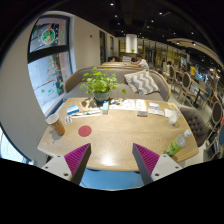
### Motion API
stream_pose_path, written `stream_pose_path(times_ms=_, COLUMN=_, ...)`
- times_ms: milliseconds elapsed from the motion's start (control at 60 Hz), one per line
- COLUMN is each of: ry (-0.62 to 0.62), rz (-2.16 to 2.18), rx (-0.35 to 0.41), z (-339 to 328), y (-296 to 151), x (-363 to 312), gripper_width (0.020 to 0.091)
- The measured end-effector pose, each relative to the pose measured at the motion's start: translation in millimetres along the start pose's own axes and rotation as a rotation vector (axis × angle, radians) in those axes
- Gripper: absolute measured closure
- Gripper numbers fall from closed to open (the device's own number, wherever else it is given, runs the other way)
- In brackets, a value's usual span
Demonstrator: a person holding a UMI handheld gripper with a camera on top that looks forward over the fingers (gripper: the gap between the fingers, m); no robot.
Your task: Pour water
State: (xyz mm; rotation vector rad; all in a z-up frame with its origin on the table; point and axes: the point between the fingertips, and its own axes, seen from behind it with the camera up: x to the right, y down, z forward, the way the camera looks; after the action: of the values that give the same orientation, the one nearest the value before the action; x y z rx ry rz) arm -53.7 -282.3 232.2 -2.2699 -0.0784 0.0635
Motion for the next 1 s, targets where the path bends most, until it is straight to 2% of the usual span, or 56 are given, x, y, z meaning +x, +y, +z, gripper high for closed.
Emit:
stream_pose_path(times_ms=83, ry=0.000, rz=0.008, rx=-0.002, z=0, y=11, x=32, gripper_width=0.0249)
stream_pose_path(times_ms=100, ry=0.002, rz=0.012, rx=-0.004, z=-1, y=6, x=9, gripper_width=0.0249)
stream_pose_path(times_ms=150, ry=-0.003, rz=0.005, rx=-0.006, z=0, y=22, x=60, gripper_width=0.0249)
stream_pose_path(times_ms=283, ry=-0.009, rz=0.012, rx=0.021, z=7, y=48, x=120, gripper_width=0.0250)
stream_pose_path(times_ms=467, ry=0.016, rz=0.025, rx=-0.006, z=27, y=108, x=203, gripper_width=0.0251)
stream_pose_path(times_ms=567, ry=0.039, rz=0.020, rx=0.003, z=41, y=125, x=245, gripper_width=0.0250)
stream_pose_path(times_ms=833, ry=0.046, rz=0.000, rx=0.136, z=98, y=94, x=301, gripper_width=0.0249)
stream_pose_path(times_ms=1000, ry=0.077, rz=0.039, rx=0.169, z=137, y=80, x=319, gripper_width=0.0253)
